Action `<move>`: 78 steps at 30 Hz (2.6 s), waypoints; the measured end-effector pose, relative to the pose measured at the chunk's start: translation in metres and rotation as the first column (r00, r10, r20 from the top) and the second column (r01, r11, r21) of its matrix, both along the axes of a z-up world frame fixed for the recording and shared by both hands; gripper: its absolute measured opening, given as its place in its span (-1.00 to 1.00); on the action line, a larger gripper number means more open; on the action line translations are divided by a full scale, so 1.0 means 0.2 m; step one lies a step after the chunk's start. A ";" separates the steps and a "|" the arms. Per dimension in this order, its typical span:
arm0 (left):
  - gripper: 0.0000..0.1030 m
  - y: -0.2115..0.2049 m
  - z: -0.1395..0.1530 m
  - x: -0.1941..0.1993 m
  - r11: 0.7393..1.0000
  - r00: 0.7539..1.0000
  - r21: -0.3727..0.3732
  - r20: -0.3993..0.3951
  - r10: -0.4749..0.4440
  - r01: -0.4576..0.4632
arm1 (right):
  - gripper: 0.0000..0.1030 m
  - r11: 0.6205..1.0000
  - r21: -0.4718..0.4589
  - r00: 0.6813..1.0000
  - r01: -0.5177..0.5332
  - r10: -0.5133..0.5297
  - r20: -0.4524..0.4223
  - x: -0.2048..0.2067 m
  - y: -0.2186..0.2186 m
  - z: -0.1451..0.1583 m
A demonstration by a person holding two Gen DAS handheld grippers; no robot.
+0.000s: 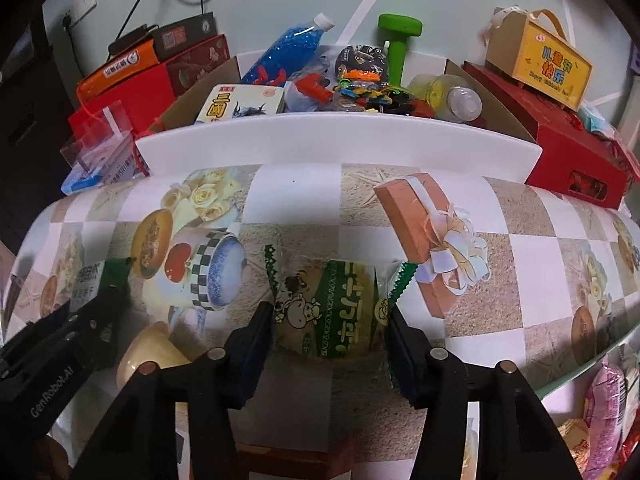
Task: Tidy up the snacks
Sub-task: 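Lift the green box with the left tool while the right tool lifts the green bag, then carry both snacks over the white tray and open both tools to release them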
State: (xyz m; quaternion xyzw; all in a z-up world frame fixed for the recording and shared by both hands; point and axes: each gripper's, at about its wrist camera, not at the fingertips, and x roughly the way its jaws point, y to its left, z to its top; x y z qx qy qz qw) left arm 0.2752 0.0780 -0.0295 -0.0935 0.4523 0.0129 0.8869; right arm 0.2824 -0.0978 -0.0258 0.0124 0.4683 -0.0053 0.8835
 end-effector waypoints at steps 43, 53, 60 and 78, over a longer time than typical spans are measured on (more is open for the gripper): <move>-0.20 -0.60 0.35 -0.37 0.976 0.978 -0.062 0.041 -0.206 0.208 | 0.10 0.979 0.143 0.987 0.143 -0.153 0.057 -0.63 -0.48 0.42; -0.21 -1.01 0.42 -0.45 0.926 0.927 -0.038 0.044 -0.374 0.375 | 0.10 0.911 0.191 0.915 0.366 -0.390 0.106 -0.83 -1.00 0.51; -0.21 -1.32 0.39 -0.52 0.864 0.864 -0.032 0.020 -0.503 0.503 | 0.10 0.827 0.195 0.830 0.528 -0.551 0.089 -0.96 -1.34 0.49; 0.09 -1.55 0.36 -0.65 0.801 0.801 0.003 -0.020 -0.599 0.599 | 0.29 0.787 0.174 0.801 0.592 -0.598 -0.021 -1.00 -1.48 0.39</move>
